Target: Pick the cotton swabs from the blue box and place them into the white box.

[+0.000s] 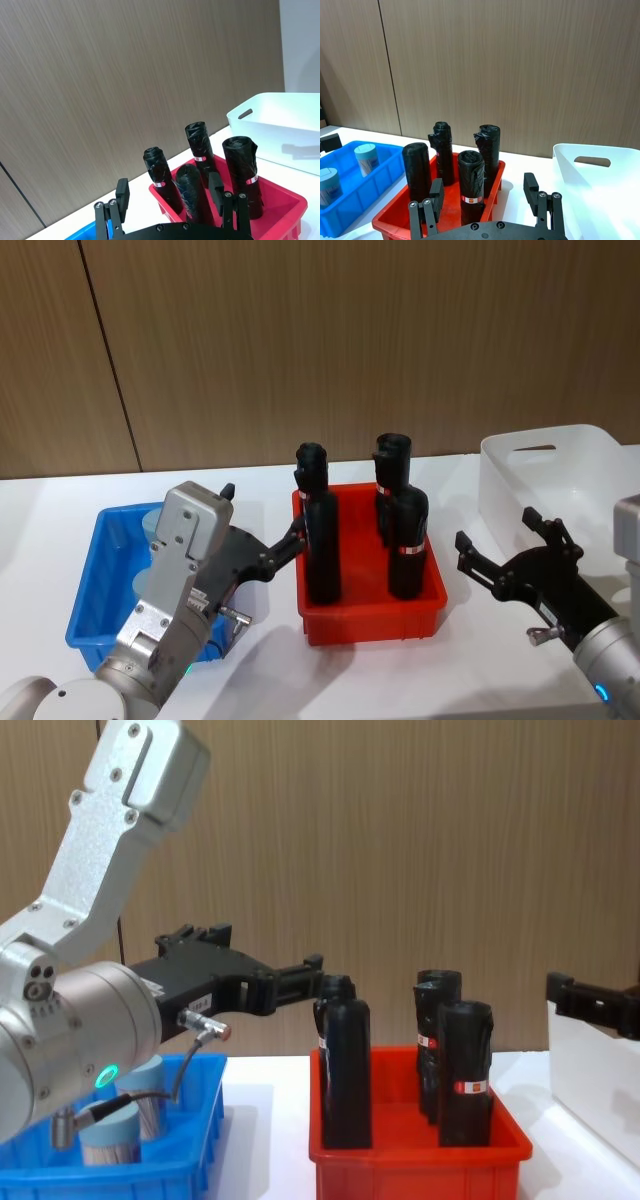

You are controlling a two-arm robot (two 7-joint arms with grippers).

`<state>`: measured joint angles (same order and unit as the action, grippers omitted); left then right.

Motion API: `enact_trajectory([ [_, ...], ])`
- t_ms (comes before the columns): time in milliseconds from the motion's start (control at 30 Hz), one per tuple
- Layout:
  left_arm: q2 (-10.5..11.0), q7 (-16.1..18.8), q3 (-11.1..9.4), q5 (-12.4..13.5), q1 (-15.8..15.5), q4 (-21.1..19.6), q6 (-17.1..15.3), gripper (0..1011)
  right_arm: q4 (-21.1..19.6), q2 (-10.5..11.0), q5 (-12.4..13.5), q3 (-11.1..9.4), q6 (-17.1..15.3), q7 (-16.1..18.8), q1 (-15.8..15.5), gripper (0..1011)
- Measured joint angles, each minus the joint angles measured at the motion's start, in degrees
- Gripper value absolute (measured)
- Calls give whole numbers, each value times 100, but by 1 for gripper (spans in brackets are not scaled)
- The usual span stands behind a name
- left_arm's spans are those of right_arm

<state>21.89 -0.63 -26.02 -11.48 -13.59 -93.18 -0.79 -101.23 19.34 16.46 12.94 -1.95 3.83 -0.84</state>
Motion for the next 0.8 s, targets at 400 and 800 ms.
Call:
enact_trajectory([
  [400, 0, 0, 0, 0, 0, 0, 0, 1004, 0, 0, 0, 0, 0, 0, 0, 1002],
  [800, -1, 0, 0, 0, 0, 0, 0, 1004, 0, 0, 0, 0, 0, 0, 0, 1002],
])
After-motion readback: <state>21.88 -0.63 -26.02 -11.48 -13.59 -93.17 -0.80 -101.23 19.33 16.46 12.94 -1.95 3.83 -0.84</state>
